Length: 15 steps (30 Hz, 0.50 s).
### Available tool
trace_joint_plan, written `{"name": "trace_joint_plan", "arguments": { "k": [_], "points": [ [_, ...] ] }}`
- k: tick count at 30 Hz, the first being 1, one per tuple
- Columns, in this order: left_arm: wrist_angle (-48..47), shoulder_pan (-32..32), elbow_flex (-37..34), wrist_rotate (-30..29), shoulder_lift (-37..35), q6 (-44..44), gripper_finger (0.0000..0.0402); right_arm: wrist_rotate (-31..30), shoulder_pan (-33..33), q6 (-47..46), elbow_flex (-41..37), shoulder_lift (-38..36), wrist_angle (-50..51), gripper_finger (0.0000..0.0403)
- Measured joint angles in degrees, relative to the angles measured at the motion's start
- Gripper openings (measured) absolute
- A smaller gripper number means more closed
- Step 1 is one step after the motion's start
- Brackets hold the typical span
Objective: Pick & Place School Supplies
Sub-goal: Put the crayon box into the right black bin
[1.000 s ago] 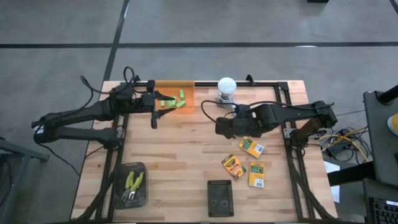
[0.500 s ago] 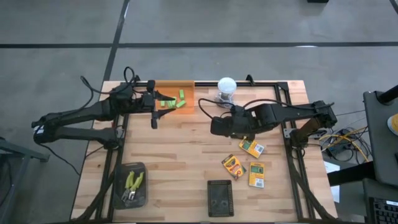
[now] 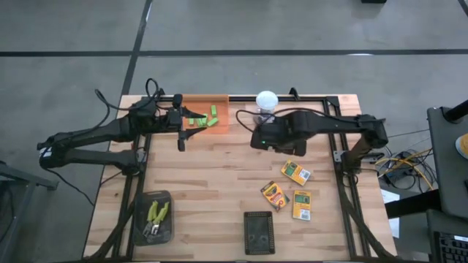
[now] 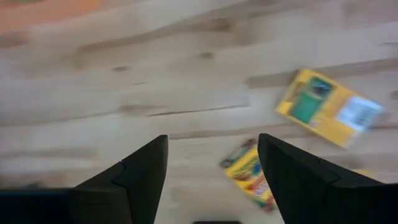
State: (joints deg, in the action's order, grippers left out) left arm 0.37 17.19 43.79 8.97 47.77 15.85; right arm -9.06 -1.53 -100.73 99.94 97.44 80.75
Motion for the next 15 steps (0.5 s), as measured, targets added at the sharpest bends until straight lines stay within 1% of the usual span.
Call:
{"name": "trace_joint_plan", "arguments": {
  "k": [2, 5, 9, 15],
  "points": [
    [0.01, 0.00, 0.00, 0.00, 0.00, -0.01, 0.0188, 0.87, 1.38, 0.31, 0.00, 1.53, 2.50, 0.0243],
    [0.01, 0.00, 0.00, 0.00, 0.00, 0.00, 0.0188, 4.22, 3.23, 0.47, 0.00, 4.41, 5.44, 0.0242],
    [0.00, 0.00, 0.00, 0.00, 0.00, -0.01, 0.0188, 5.22, 4.67, 0.36, 0.00, 8.09, 8.94, 0.0240],
    [0.01, 0.00, 0.00, -0.01, 0.00, 0.00, 0.0188, 8.93, 5.87, 0.24, -0.07, 14.25, 9.31, 0.0240]
  ]
}}
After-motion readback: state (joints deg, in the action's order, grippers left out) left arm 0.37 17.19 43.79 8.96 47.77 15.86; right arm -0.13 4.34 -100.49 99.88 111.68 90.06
